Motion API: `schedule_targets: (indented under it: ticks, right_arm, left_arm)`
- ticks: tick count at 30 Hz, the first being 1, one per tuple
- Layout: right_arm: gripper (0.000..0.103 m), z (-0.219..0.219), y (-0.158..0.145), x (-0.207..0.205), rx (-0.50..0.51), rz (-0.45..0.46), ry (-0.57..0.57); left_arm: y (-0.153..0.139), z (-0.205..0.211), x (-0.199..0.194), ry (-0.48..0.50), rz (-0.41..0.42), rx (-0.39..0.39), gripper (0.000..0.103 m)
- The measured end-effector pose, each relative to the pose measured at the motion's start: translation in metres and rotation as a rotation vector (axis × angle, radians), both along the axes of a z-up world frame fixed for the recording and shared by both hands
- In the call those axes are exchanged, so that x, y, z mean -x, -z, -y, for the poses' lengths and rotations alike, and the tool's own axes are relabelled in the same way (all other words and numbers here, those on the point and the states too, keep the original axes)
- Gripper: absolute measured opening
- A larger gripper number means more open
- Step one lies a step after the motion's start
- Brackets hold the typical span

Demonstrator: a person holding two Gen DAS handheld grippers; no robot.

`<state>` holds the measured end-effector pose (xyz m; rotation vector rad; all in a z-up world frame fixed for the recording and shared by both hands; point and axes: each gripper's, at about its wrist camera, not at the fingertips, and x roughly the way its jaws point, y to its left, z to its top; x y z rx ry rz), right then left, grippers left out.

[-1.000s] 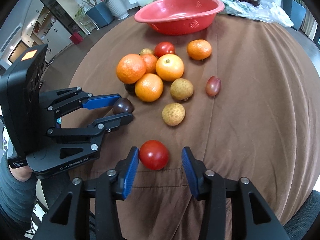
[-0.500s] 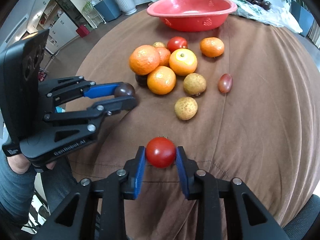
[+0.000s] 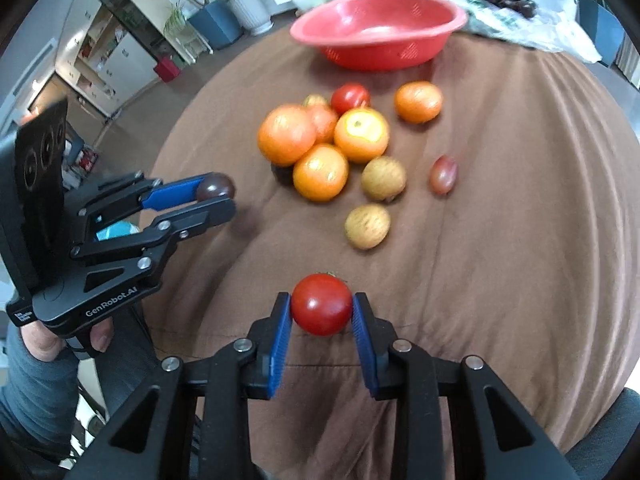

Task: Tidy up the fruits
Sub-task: 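Carry plum and tomato into the red basin and open both tools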

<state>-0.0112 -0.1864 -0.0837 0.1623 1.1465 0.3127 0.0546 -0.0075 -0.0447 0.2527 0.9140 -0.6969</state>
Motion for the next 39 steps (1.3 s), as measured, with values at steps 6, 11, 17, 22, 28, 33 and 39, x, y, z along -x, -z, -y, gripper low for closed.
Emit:
schedule_targets:
  ticks: [6, 11, 17, 22, 28, 33, 39]
  right_arm:
    - [0.033, 0.05, -0.057, -0.042, -0.003, 0.15, 0.097]
    - [0.033, 0.068, -0.098, -0.107, -0.019, 0.292, 0.111]
    - [0.033, 0.049, -0.083, -0.193, 0.024, 0.269, 0.027]
    - [0.033, 0.038, -0.048, -0.24, 0.094, 0.193, -0.013]
    - [0.033, 0.03, -0.024, -0.251, 0.142, 0.148, -0.051]
    - [0.034, 0.028, -0.012, -0.258, 0.172, 0.128, -0.054]
    - [0.034, 0.022, -0.002, -0.262, 0.202, 0.135, -0.074]
  left_arm:
    - [-0.047, -0.008, -0.046, -0.062, 0.065, 0.083, 0.024]
    - [-0.067, 0.01, -0.12, -0.1, 0.095, 0.084, 0.024]
    - [-0.05, 0.053, -0.191, -0.05, 0.032, -0.009, 0.024]
    - [-0.021, 0.074, -0.226, -0.045, -0.012, -0.079, 0.024]
    - [0.009, 0.087, -0.241, -0.033, -0.037, -0.133, 0.024]
    - [0.021, 0.098, -0.244, -0.024, -0.035, -0.165, 0.025]
    - [0.028, 0.104, -0.243, -0.032, -0.018, -0.185, 0.025]
